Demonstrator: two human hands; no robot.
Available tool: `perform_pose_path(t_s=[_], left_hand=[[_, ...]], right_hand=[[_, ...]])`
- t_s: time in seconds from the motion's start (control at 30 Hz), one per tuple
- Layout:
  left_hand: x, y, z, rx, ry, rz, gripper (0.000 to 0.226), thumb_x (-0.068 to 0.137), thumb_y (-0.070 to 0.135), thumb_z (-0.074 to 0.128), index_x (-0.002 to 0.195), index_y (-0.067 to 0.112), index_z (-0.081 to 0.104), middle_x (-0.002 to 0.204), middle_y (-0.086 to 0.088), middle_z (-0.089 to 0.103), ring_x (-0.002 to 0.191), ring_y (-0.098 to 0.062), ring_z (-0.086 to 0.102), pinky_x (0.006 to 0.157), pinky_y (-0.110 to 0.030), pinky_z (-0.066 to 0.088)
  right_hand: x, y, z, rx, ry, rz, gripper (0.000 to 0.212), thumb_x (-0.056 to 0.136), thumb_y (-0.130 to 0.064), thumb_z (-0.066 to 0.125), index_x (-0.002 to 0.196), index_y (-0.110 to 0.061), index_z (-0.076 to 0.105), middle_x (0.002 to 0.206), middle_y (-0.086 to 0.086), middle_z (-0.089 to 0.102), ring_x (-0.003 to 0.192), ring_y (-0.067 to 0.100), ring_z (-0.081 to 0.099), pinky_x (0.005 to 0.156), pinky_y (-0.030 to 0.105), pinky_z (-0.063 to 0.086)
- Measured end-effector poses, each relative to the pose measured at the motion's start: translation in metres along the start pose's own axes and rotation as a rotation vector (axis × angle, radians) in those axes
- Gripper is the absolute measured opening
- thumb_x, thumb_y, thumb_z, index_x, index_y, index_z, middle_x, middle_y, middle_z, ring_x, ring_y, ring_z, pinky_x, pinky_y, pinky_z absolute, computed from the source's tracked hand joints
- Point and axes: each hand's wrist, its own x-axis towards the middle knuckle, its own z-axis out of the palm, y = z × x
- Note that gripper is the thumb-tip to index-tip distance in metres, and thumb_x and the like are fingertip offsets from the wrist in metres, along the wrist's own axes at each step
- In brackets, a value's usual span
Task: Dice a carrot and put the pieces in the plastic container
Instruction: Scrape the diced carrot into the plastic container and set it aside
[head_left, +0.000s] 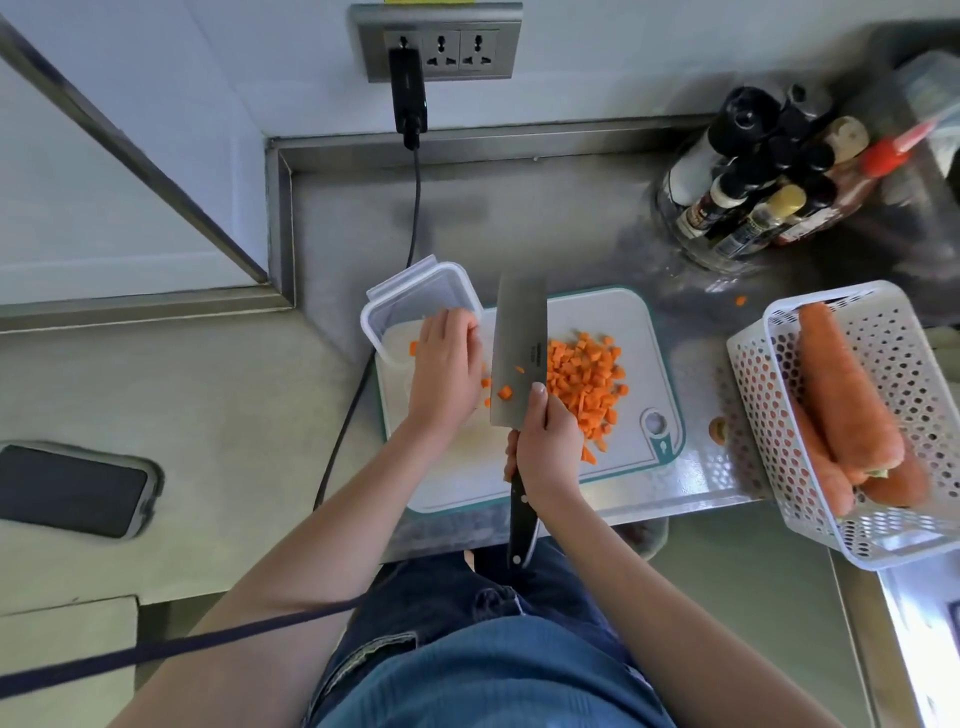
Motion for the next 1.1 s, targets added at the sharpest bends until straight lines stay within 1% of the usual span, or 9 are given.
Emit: perform_pose_path(t_s=[0.1,0.3,0.4,0.5,0.63,0.8,0.9,1.0,1.1], left_hand=[[-0.005,0.001,-0.008,-0.160,0.058,-0.081,0.013,0.093,0.011,0.042,0.087,0.002,0.050,0.082,-0.003,0.050,0.077,-0.019,0.042,0.070,-0.035,0.039],[-0.023,0.002,-0.007,0.096,-0.063,0.164,0.052,0.079,0.045,0.062,0.103,-0.001,0.054,0.109,-0.015,0.052,0.106,-0.028,0.045,0.100,-0.040,0.035],[-0.026,-0.004,-0.005,0.092,-0.046,0.154,0.042,0.085,0.033,0.061,0.108,0.001,0.048,0.115,-0.018,0.049,0.111,-0.031,0.043,0.099,-0.038,0.036],[-0.032,-0.007,-0.009,0.064,-0.029,0.215,0.021,0.089,0.008,0.055,0.108,0.006,0.045,0.116,-0.016,0.047,0.111,-0.031,0.043,0.098,-0.038,0.037],[-0.037,-0.015,-0.019,0.091,0.012,0.182,0.041,0.081,-0.015,0.052,0.116,0.005,0.046,0.121,-0.015,0.045,0.116,-0.031,0.041,0.103,-0.036,0.036],[-0.040,-0.018,-0.019,0.197,-0.039,0.038,0.048,0.083,-0.010,0.053,0.130,-0.004,0.044,0.130,-0.022,0.046,0.126,-0.030,0.033,0.108,-0.040,0.032],[-0.042,-0.014,-0.026,0.069,-0.096,0.144,0.035,0.087,-0.001,0.045,0.121,0.005,0.048,0.118,-0.017,0.052,0.113,-0.029,0.046,0.095,-0.037,0.046],[-0.041,-0.008,-0.034,-0.016,-0.050,0.181,0.028,0.086,0.002,0.036,0.109,0.011,0.048,0.105,-0.015,0.054,0.097,-0.025,0.051,0.083,-0.029,0.047],[-0.040,-0.013,-0.034,0.085,-0.010,0.095,0.037,0.082,-0.004,0.037,0.114,0.007,0.051,0.109,-0.015,0.056,0.106,-0.025,0.046,0.094,-0.030,0.039]], right_hand=[[0.002,0.000,0.000,-0.006,0.002,-0.002,0.044,0.104,-0.036,0.029,0.079,-0.007,0.049,0.059,0.013,0.051,0.031,0.016,0.042,0.034,0.025,0.038],[0.004,-0.003,0.005,-0.004,-0.020,0.007,0.041,0.104,-0.033,0.029,0.078,-0.011,0.052,0.062,0.013,0.054,0.033,0.016,0.044,0.035,0.025,0.040],[0.005,-0.003,0.005,-0.034,-0.018,-0.005,0.041,0.104,-0.035,0.029,0.079,-0.012,0.051,0.063,0.014,0.055,0.034,0.017,0.045,0.035,0.025,0.042],[0.006,-0.002,0.004,-0.058,-0.009,-0.020,0.041,0.104,-0.035,0.029,0.080,-0.010,0.051,0.064,0.015,0.054,0.035,0.018,0.045,0.035,0.024,0.041],[0.007,-0.003,0.003,-0.059,-0.003,-0.032,0.041,0.104,-0.034,0.029,0.079,-0.009,0.049,0.063,0.015,0.052,0.036,0.019,0.044,0.034,0.022,0.040],[0.008,-0.002,0.003,-0.070,-0.015,-0.037,0.039,0.104,-0.035,0.029,0.081,-0.011,0.050,0.065,0.014,0.052,0.037,0.019,0.045,0.035,0.023,0.041],[0.009,-0.001,0.002,-0.070,-0.024,-0.032,0.041,0.104,-0.035,0.029,0.085,-0.006,0.052,0.064,0.014,0.052,0.037,0.018,0.045,0.035,0.023,0.041],[0.010,-0.002,0.001,-0.078,-0.033,-0.042,0.041,0.104,-0.036,0.029,0.083,-0.007,0.051,0.063,0.013,0.053,0.035,0.017,0.045,0.034,0.023,0.041],[0.011,-0.002,0.000,-0.074,-0.037,-0.041,0.040,0.104,-0.036,0.029,0.083,-0.009,0.051,0.064,0.013,0.053,0.035,0.016,0.044,0.034,0.023,0.040]])
